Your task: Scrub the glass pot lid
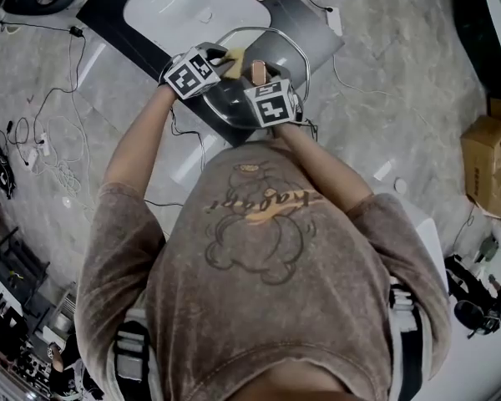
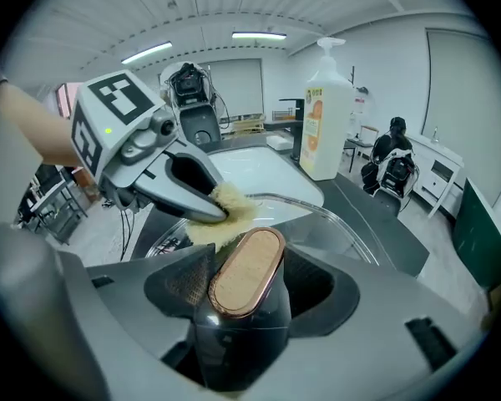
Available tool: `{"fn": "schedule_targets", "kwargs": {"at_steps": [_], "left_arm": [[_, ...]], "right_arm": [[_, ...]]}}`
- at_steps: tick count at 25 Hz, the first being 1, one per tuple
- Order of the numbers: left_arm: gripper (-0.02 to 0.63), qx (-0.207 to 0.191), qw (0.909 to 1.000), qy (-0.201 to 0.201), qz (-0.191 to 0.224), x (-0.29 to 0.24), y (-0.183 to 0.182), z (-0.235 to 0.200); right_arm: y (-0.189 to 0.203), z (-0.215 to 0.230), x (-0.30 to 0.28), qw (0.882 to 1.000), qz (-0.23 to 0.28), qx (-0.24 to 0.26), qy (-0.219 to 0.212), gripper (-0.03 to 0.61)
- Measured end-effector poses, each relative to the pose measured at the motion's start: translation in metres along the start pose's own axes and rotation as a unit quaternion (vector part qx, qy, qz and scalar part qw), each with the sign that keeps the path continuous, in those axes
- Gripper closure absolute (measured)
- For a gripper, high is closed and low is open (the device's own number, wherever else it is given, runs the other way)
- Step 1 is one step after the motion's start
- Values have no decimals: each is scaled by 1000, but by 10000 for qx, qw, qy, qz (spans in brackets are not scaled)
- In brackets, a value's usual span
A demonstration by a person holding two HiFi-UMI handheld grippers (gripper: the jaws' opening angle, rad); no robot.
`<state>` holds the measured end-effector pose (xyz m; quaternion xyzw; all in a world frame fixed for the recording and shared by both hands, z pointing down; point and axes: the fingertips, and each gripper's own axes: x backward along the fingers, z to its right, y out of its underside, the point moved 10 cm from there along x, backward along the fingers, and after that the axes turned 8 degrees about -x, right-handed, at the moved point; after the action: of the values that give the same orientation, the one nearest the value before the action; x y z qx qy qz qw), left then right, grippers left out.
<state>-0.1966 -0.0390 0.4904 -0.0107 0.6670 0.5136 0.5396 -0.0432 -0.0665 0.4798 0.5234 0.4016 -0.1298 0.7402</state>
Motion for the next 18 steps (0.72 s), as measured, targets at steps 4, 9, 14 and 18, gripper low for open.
{"fn": "schedule_targets", "kwargs": {"at_steps": [4,9,14,18], "left_arm": [[549,335,9988,-354,2,11,13,25],[549,872,9919,-926,17,18,15,62],[549,1282,9845,-1193,80,19,13,90],[550,1607,9778,-1340,138,17,16,106]], "right_arm": [[2,1,-3,9999,-6,-71,-100,321],[2,4,-1,9993,-134,-148,-321,318],[-1,11,1,9982,-253,-337,-416,324],[-2,10,-4,9978,-268,-367,-491,325]]}}
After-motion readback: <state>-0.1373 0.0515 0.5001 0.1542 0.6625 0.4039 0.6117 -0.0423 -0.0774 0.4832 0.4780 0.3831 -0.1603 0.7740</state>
